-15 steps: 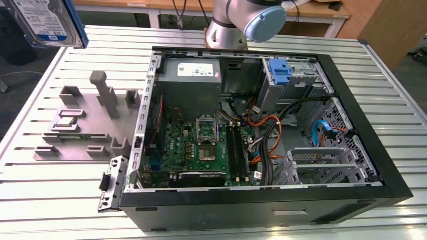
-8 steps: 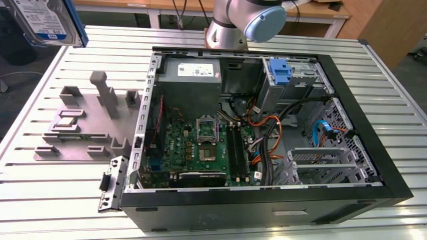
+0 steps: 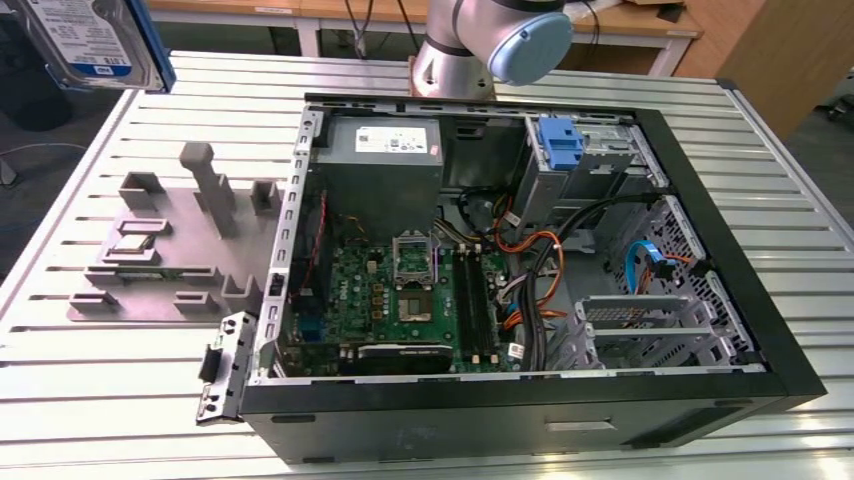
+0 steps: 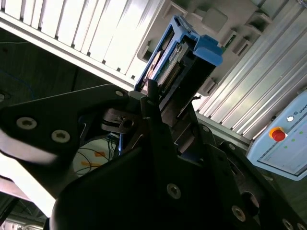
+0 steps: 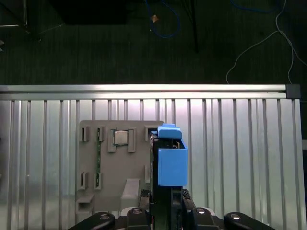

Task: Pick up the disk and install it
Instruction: 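Pick up the disk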

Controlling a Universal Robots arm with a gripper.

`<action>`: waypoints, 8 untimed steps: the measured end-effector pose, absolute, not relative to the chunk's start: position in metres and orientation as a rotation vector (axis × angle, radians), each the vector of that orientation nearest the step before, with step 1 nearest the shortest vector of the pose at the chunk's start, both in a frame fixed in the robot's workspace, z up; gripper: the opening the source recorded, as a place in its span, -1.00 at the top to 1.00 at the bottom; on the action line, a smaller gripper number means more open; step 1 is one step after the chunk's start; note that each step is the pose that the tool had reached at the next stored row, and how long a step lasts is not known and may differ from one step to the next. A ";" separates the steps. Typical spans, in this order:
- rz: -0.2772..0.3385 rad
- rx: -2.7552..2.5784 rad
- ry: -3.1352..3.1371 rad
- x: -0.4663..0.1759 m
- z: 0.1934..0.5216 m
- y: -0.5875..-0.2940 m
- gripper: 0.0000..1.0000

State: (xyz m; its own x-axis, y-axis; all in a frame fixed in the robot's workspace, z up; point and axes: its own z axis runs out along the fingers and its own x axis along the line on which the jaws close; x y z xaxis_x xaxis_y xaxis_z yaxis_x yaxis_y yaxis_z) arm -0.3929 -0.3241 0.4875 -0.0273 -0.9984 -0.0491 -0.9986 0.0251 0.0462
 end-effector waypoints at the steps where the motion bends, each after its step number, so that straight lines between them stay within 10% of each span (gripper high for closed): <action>1: 0.106 -2.189 2.247 -0.392 0.488 -0.324 0.31; 8: 0.106 -2.189 2.247 -0.380 0.488 -0.324 0.31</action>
State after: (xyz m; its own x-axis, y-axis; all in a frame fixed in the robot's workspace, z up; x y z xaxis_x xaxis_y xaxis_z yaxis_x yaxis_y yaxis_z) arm -0.3796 -0.3242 0.4875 -0.0273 -0.9984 -0.0490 -0.9986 0.0251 0.0463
